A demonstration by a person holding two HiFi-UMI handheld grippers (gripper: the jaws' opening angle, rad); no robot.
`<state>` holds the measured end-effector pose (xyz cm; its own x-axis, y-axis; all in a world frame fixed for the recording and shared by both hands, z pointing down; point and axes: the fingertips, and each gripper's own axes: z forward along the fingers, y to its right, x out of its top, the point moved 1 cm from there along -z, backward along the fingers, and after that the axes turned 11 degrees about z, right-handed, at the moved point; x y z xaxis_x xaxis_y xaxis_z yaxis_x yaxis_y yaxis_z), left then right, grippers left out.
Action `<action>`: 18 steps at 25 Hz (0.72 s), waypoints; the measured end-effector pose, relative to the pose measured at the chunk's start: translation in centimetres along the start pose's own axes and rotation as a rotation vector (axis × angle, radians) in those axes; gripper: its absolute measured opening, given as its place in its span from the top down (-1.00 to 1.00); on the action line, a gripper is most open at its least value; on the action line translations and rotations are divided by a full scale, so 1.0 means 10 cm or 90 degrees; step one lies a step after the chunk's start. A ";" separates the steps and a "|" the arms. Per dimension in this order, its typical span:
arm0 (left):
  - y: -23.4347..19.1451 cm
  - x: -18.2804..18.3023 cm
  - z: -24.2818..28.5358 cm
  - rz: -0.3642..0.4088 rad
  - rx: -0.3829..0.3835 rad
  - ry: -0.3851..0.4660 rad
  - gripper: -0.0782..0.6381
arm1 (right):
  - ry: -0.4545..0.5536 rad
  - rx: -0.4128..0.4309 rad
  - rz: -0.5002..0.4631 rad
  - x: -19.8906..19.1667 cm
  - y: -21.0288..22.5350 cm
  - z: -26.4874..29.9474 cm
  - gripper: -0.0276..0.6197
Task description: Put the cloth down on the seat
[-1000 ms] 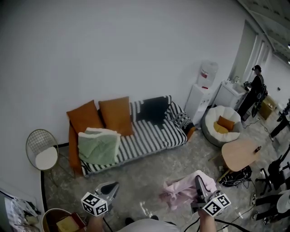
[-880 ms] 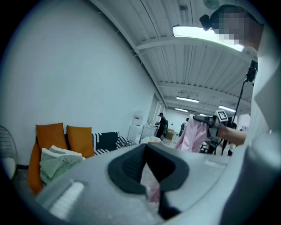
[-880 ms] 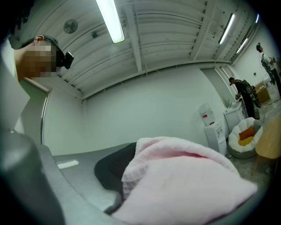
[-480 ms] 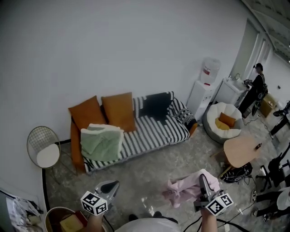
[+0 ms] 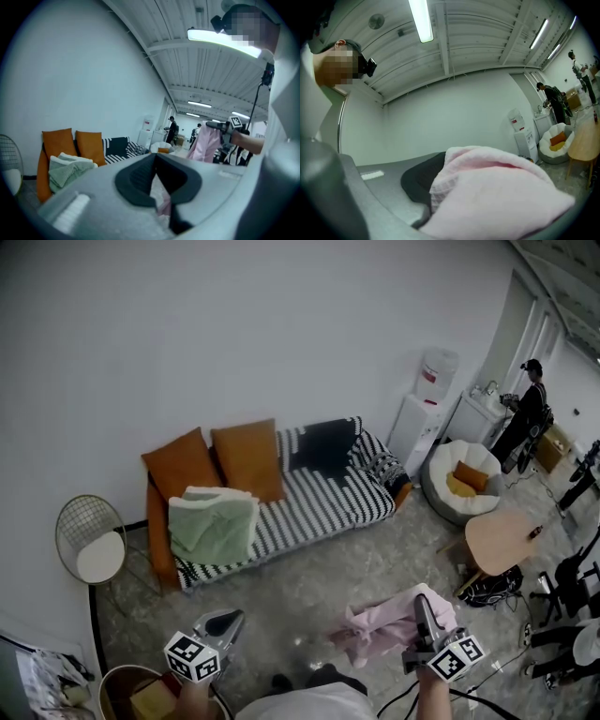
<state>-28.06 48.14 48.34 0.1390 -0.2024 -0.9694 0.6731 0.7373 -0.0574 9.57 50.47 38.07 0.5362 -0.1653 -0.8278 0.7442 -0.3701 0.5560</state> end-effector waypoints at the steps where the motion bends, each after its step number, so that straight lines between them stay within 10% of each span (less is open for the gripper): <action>1: -0.03 -0.02 0.00 0.000 -0.001 -0.002 0.78 | 0.000 0.001 0.001 -0.02 -0.02 0.02 0.83; 18: -0.51 0.12 0.63 -0.009 0.009 -0.005 0.78 | -0.029 0.024 0.009 0.03 0.36 0.79 0.83</action>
<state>-26.81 40.06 48.92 0.1357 -0.2174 -0.9666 0.6847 0.7257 -0.0671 9.31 41.89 39.21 0.5269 -0.2121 -0.8231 0.7210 -0.4013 0.5649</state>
